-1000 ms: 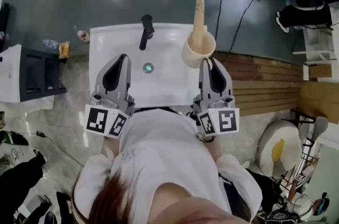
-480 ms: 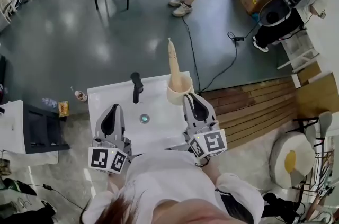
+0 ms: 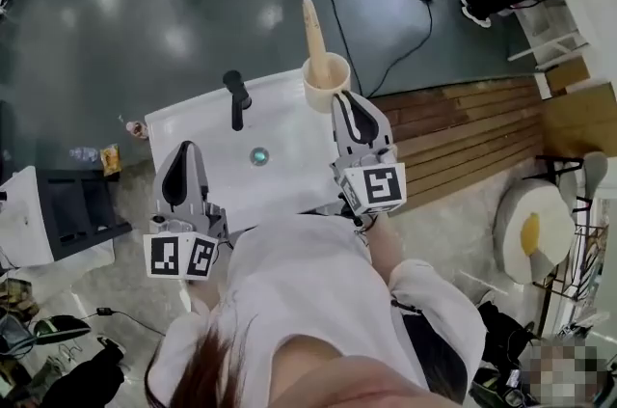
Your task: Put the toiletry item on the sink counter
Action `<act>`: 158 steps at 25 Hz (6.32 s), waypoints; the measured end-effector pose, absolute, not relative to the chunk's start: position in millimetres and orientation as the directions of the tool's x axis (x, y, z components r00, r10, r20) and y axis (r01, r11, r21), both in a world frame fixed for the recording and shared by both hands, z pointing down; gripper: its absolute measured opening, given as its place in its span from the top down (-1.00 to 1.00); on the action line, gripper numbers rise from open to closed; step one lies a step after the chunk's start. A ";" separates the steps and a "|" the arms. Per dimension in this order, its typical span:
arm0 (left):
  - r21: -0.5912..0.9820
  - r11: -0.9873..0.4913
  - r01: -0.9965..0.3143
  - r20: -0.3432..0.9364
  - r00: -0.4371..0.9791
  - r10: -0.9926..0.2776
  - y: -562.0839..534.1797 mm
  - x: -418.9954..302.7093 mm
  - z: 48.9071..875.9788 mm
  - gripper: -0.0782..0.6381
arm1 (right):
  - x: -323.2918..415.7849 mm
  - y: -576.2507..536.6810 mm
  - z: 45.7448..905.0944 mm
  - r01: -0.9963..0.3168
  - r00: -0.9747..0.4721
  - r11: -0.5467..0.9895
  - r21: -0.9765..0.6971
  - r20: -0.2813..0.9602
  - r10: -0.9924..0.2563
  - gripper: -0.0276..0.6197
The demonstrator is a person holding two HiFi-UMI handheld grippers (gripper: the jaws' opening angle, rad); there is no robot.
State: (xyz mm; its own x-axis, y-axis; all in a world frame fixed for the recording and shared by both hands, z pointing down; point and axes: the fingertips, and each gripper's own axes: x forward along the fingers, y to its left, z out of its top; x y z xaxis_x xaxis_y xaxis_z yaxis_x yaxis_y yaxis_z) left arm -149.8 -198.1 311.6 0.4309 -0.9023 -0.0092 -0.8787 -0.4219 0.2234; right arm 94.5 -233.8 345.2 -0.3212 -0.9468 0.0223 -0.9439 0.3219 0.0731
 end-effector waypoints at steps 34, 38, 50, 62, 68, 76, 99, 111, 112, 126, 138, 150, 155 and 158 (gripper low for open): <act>0.125 -0.375 -0.919 0.027 0.381 -0.924 -196.5 -138.6 295.2 0.82 | 124.4 -318.4 497.7 -0.943 -0.282 0.312 0.111 0.226 -0.932 0.77; 0.117 -0.373 -0.920 0.028 0.379 -0.925 -196.9 -137.4 294.4 0.82 | 123.5 -322.9 510.4 -0.942 -0.284 0.318 0.108 0.248 -0.926 0.77; 0.113 -0.358 -0.927 0.035 0.364 -0.931 -196.7 -138.3 294.9 0.82 | 118.8 -328.0 532.2 -0.940 -0.290 0.328 0.091 0.287 -0.913 0.77; 0.112 -0.352 -0.929 0.041 0.358 -0.933 -196.7 -137.8 294.9 0.82 | 120.4 -341.1 539.6 -0.942 -0.279 0.320 0.100 0.291 -0.915 0.77; 0.117 -0.353 -0.928 0.034 0.359 -0.933 -197.3 -136.4 294.6 0.82 | 117.3 -341.6 540.0 -0.940 -0.276 0.320 0.121 0.284 -0.918 0.77; 0.126 -0.348 -0.929 0.027 0.353 -0.935 -197.2 -141.7 295.3 0.82 | 120.9 -334.0 546.5 -0.942 -0.259 0.310 0.129 0.309 -0.915 0.77; 0.144 -0.349 -0.926 -0.005 0.352 -0.936 -190.0 -145.2 292.7 0.82 | 133.8 -310.1 572.3 -0.944 -0.234 0.306 0.121 0.407 -0.883 0.76; 0.153 -0.353 -0.923 -0.004 0.357 -0.934 -187.9 -145.7 293.5 0.82 | 142.6 -305.6 584.8 -0.954 -0.217 0.286 0.095 0.440 -0.871 0.76; 0.154 -0.354 -0.922 -0.005 0.358 -0.934 -187.7 -145.0 293.5 0.82 | 142.9 -305.4 584.8 -0.954 -0.217 0.286 0.096 0.439 -0.872 0.76; 0.169 -0.351 -0.921 -0.007 0.355 -0.935 -187.4 -147.7 294.6 0.82 | 142.2 -307.0 583.8 -0.949 -0.194 0.285 0.137 0.459 -0.867 0.76; 0.194 -0.342 -0.920 -0.012 0.346 -0.938 -182.9 -152.3 299.5 0.82 | 140.2 -304.8 584.5 -0.929 -0.192 0.315 0.194 0.477 -0.858 0.76; 0.208 -0.335 -0.919 -0.035 0.336 -0.941 -181.7 -160.1 300.7 0.82 | 138.1 -297.6 550.0 -0.923 -0.189 0.303 0.236 0.406 -0.894 0.63; 0.217 -0.333 -0.918 -0.051 0.330 -0.943 -181.2 -164.1 299.9 0.82 | 129.8 -292.2 501.7 -0.939 -0.229 0.292 0.184 0.300 -0.926 0.63; 0.222 -0.335 -0.916 -0.058 0.331 -0.942 -179.5 -164.7 299.6 0.82 | 121.7 -285.8 472.0 -0.942 -0.264 0.304 0.139 0.250 -0.932 0.74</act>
